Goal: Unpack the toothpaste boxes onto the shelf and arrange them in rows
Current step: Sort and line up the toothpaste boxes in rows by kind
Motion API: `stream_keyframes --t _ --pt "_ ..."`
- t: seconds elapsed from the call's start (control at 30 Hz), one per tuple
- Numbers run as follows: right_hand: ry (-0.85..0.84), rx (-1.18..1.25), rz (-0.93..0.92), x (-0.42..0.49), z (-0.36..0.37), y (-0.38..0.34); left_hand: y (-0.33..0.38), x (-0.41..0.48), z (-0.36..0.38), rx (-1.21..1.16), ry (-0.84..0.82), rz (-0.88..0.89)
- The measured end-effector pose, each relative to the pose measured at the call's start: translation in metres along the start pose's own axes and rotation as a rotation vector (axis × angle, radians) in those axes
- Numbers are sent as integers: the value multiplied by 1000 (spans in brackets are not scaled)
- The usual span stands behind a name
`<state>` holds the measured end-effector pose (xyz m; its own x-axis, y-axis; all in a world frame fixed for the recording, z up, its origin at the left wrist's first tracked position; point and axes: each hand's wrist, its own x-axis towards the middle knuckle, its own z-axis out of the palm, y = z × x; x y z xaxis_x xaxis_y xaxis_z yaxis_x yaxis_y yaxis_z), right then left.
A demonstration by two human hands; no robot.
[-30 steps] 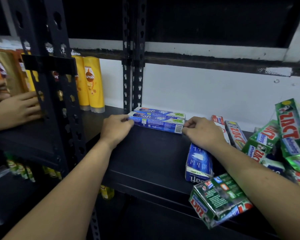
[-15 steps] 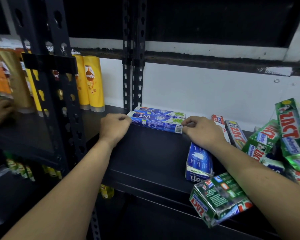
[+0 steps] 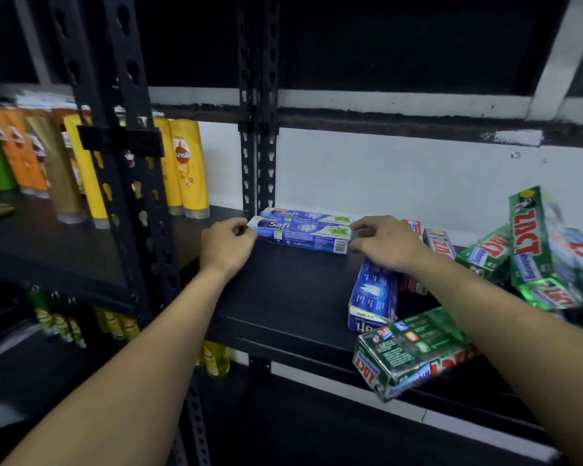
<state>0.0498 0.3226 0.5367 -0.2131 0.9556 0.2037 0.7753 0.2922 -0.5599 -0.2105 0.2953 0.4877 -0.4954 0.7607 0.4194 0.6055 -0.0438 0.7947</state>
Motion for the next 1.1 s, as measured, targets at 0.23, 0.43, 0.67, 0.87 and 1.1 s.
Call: stream_keyframes --t 0.23,0.43,0.67,0.87,1.1 --pt "46 -28 -133 -85 -32 -3 40 -61 -4 -31 -254 139" --pt "144 -33 -197 -158 -21 27 82 -122 18 -47 -503 320" --pt "120 1 -256 -166 -14 50 83 -133 18 43 -579 311" --pt "102 -24 -232 -165 -16 48 61 -120 -22 96 -512 268" --pt "84 -33 -209 -165 -26 34 37 -132 -53 182 -436 358"
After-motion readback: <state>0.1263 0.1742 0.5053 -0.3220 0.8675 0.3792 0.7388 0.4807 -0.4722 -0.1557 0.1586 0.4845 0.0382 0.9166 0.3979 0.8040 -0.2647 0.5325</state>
